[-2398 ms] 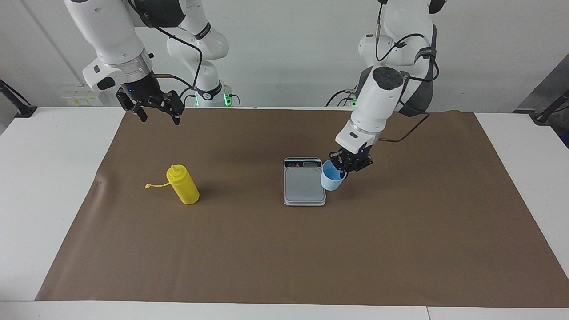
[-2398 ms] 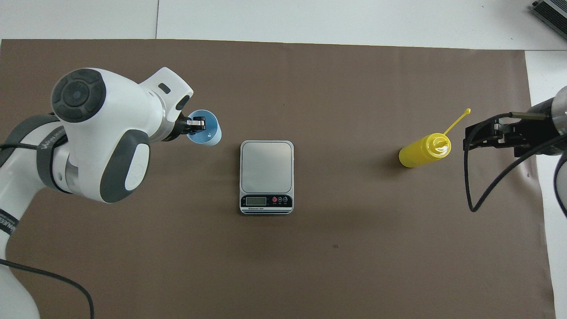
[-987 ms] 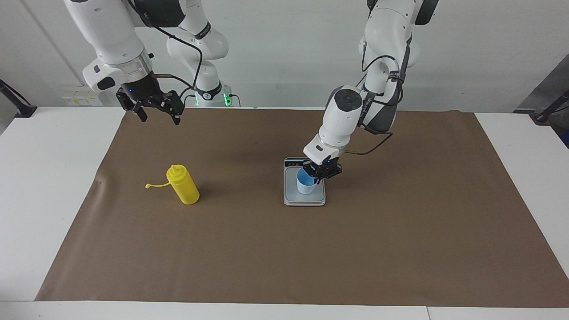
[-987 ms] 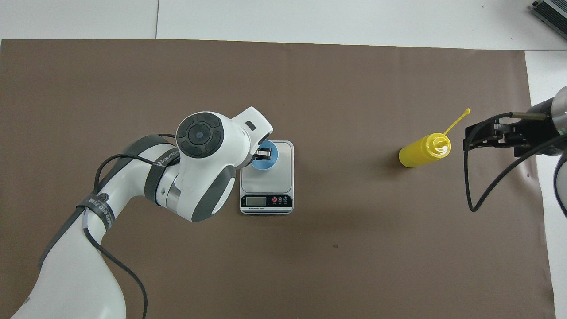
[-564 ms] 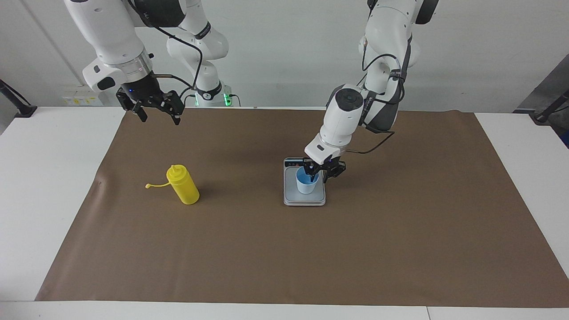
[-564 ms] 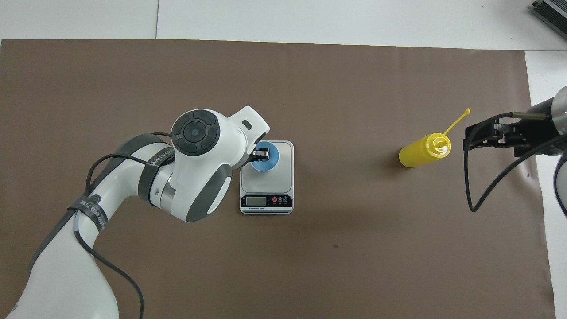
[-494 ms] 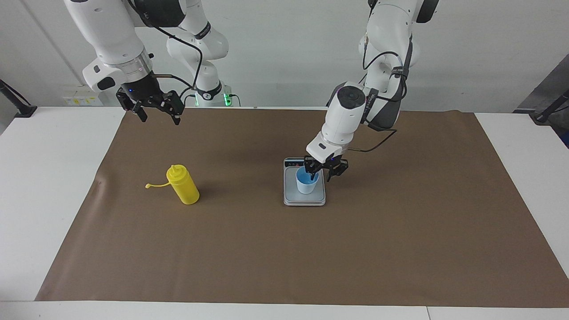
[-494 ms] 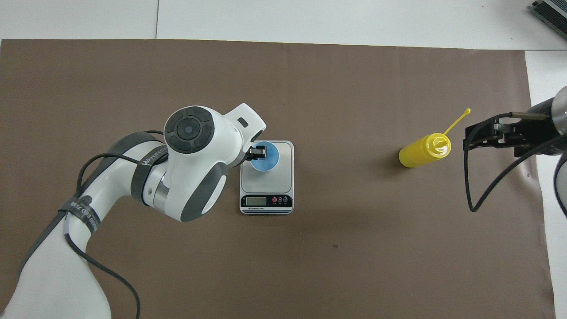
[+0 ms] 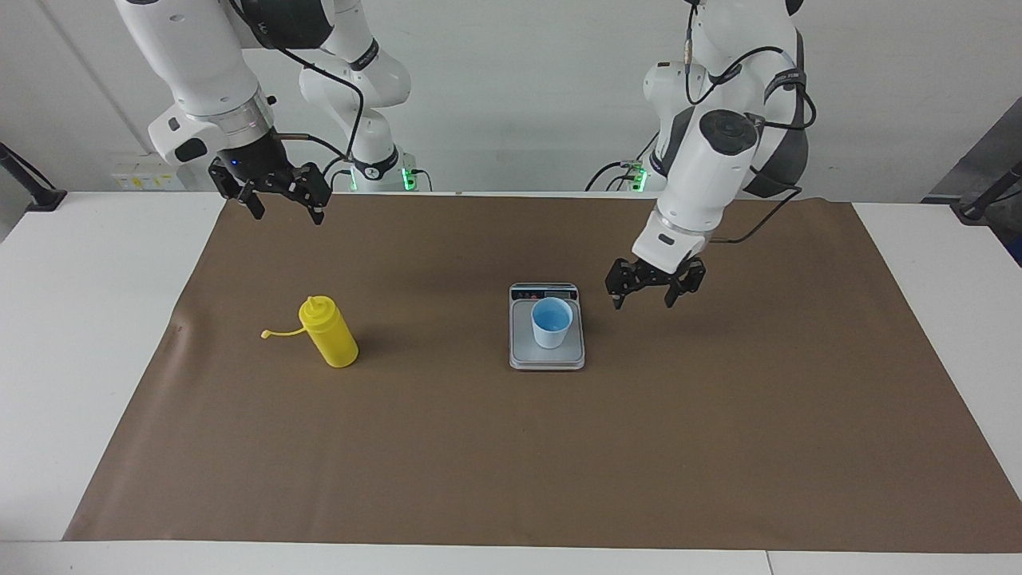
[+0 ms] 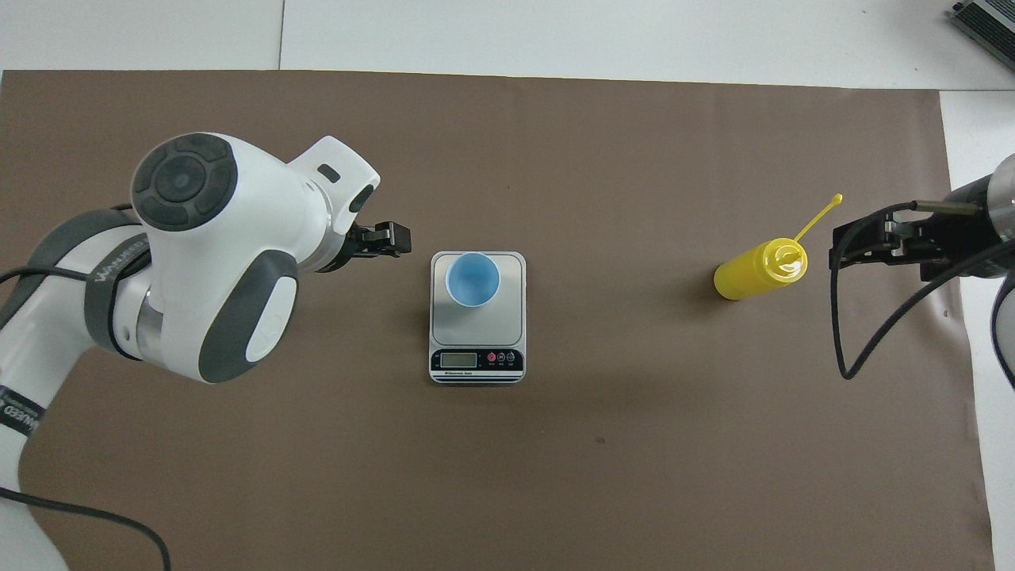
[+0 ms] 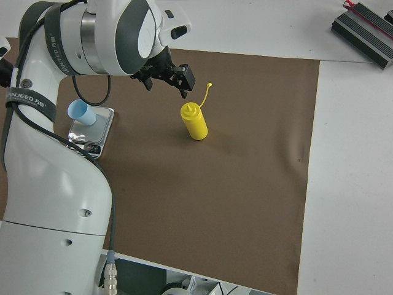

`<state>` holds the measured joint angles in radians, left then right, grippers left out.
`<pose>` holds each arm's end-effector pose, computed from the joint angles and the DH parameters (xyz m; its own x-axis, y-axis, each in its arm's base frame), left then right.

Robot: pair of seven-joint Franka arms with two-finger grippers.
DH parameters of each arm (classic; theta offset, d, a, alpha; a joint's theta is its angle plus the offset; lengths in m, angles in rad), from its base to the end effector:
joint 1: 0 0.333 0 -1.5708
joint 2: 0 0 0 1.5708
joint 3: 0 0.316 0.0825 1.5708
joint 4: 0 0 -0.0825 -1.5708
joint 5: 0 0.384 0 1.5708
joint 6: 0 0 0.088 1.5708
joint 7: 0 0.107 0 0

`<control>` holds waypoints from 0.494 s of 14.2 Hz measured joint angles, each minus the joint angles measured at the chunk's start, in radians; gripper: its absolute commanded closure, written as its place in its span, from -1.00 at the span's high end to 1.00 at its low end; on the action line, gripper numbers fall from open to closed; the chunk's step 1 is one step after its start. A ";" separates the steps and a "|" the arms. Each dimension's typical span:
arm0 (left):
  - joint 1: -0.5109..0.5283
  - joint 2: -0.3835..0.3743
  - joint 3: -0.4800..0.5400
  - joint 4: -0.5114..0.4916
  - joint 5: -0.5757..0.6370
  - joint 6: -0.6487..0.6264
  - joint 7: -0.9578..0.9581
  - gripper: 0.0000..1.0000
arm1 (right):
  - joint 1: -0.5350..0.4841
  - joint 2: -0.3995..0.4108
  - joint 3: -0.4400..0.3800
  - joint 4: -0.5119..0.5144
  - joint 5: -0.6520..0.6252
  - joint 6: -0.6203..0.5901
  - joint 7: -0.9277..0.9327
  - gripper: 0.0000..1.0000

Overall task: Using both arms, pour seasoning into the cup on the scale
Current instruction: 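Open the left gripper and withdraw it from the cup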

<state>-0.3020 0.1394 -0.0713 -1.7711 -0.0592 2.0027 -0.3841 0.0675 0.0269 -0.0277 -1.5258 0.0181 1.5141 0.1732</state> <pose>0.5698 -0.2249 0.4862 0.9975 0.0370 0.0602 0.0312 -0.9950 0.0952 0.5567 0.0244 0.6258 0.9904 -0.1320 -0.0410 -0.1325 -0.9911 -0.0105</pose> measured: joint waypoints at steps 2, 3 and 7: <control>0.051 -0.034 0.001 0.004 0.000 -0.073 0.084 1.00 | 0.000 0.000 0.000 0.000 0.000 0.000 0.000 1.00; 0.079 -0.057 0.002 0.005 0.000 -0.109 0.131 1.00 | 0.000 0.000 0.000 0.000 0.000 0.000 0.000 1.00; 0.183 -0.148 0.005 0.005 0.000 -0.255 0.315 1.00 | 0.000 0.000 0.000 0.000 0.000 0.000 0.000 1.00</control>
<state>-0.1188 -0.0084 -0.0665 -1.7659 -0.0592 1.7479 -0.0693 0.0675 0.0269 -0.0277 -1.5258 0.0181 1.5141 0.1732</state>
